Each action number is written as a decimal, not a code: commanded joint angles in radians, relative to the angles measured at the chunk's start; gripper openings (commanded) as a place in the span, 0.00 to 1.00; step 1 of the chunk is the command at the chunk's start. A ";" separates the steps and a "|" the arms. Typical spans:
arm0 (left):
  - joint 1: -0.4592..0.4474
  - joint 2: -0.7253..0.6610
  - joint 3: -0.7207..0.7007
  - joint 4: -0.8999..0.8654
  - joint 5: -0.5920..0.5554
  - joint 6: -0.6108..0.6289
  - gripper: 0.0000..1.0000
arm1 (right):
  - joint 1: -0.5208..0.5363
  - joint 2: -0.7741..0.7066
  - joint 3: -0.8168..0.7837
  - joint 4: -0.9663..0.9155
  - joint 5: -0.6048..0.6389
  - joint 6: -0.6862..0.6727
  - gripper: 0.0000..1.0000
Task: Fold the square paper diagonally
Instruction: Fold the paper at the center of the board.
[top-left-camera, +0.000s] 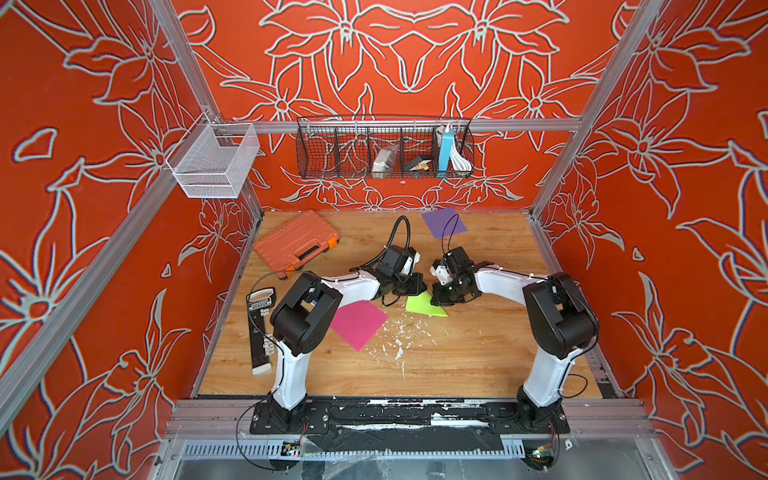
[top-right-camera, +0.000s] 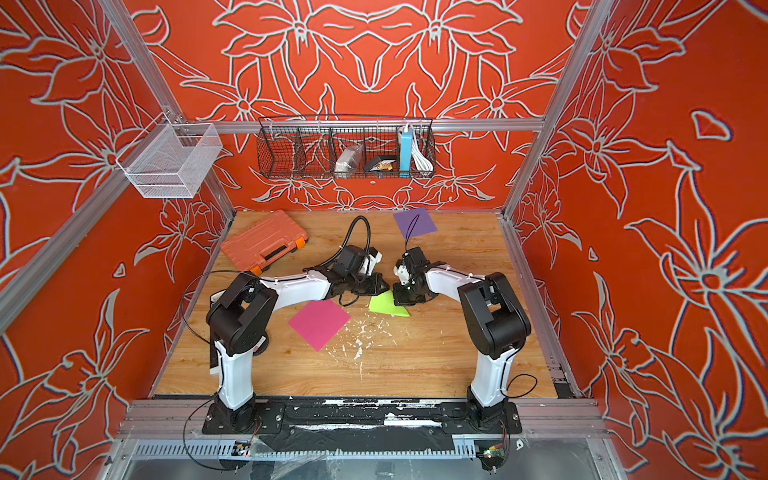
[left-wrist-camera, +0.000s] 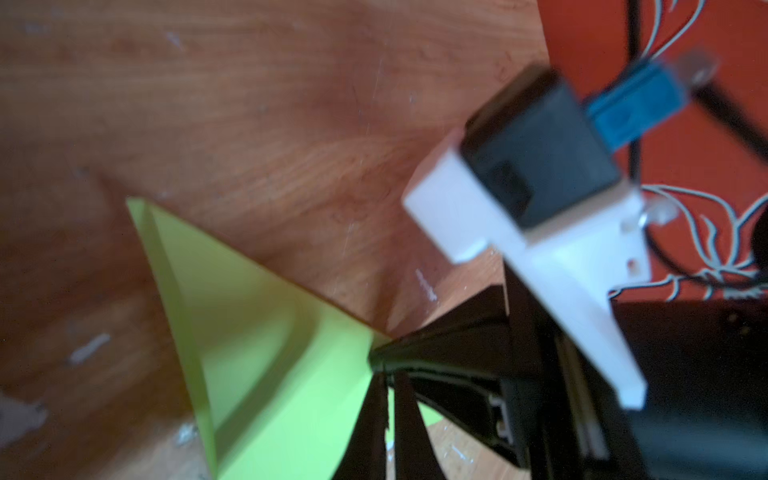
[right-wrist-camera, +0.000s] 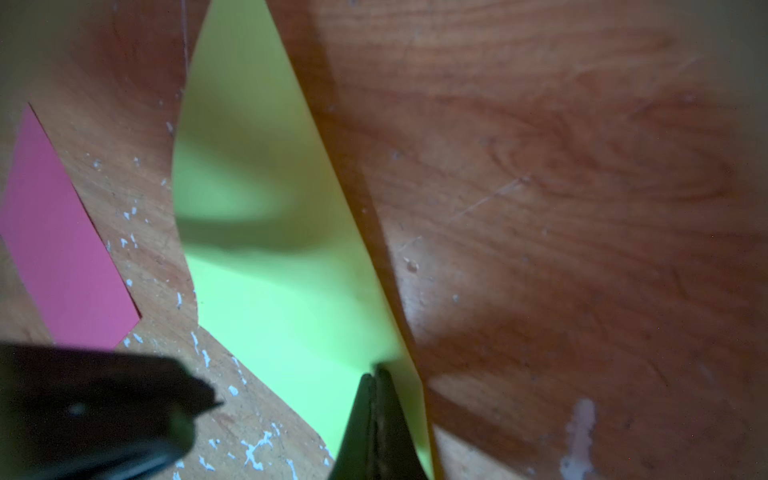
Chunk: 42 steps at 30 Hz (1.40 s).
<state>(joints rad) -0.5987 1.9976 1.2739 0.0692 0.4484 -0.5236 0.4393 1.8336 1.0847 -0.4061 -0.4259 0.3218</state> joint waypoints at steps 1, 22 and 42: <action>0.005 0.067 0.064 -0.013 0.015 -0.024 0.08 | 0.001 0.001 0.023 -0.052 -0.011 -0.048 0.00; 0.045 0.140 0.039 -0.063 0.020 0.049 0.06 | -0.032 -0.057 -0.016 -0.052 -0.023 -0.033 0.00; 0.011 0.071 -0.085 -0.030 -0.117 -0.031 0.03 | -0.001 -0.130 -0.155 0.273 -0.038 0.503 0.00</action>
<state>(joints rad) -0.5747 2.0777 1.2243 0.1028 0.4034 -0.5297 0.4229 1.7313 0.9554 -0.2081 -0.4797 0.7010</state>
